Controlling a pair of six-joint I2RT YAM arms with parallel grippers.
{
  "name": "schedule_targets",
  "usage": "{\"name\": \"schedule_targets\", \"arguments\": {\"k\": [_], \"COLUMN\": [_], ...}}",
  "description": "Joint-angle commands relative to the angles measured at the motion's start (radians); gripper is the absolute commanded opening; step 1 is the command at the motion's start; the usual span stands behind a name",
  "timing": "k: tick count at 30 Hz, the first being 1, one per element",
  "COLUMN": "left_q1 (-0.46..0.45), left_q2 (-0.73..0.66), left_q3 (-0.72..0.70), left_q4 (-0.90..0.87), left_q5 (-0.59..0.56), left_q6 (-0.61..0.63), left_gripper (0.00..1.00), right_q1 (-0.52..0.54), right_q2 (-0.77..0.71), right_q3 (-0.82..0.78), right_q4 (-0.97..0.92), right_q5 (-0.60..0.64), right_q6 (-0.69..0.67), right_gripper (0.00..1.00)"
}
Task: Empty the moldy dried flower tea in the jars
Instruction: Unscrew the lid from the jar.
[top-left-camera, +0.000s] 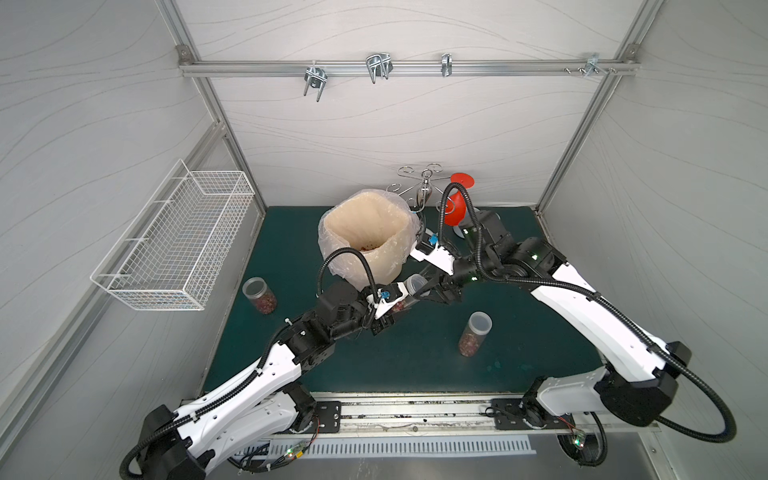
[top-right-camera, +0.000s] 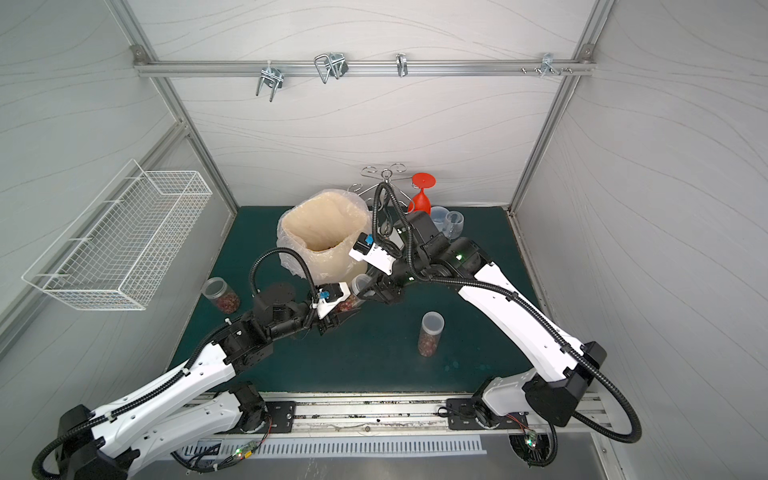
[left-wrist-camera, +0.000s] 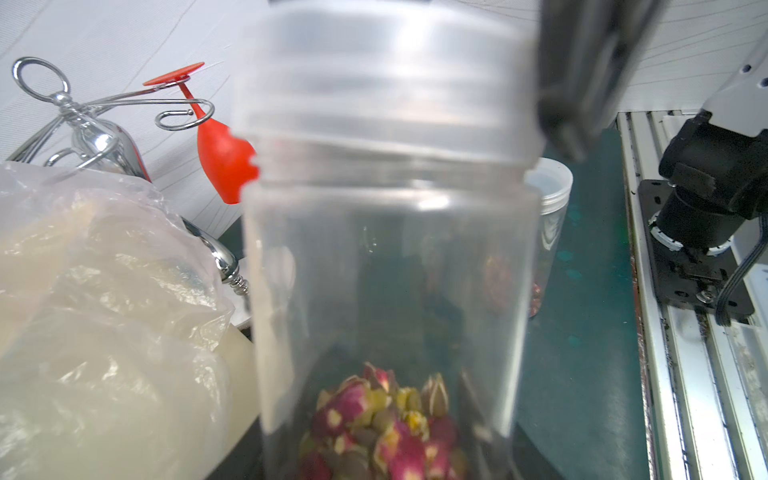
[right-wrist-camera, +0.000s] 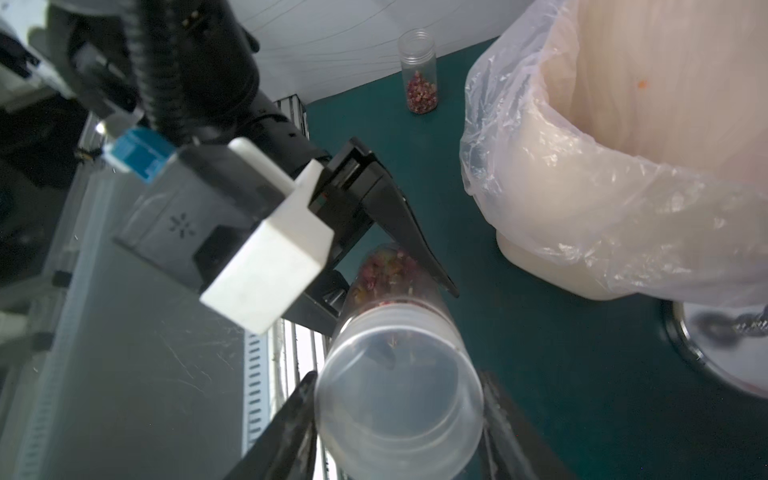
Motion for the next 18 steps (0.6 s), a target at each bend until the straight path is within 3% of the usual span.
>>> {"name": "schedule_targets", "arguments": {"k": [1,7,18], "left_q1": [-0.003,-0.002,-0.003], "left_q2": [0.004,0.013,0.009], "left_q3": [0.009,0.007,0.005], "left_q4": [0.059,0.059,0.058], "left_q5": [0.051,0.058,0.030], "left_q6": [0.003,0.006,0.004], "left_gripper": [0.22,0.22,0.22], "right_q1": [0.017,0.017,-0.033], "right_q2": [-0.015,-0.011,-0.094], "right_q3": [-0.041,-0.043,-0.080], "right_q4": [-0.046,-0.011,0.048], "right_q5": [0.021,0.010,-0.078], "right_q6": [-0.432,-0.554,-0.458], "right_gripper": [0.16,0.16,0.22]}}
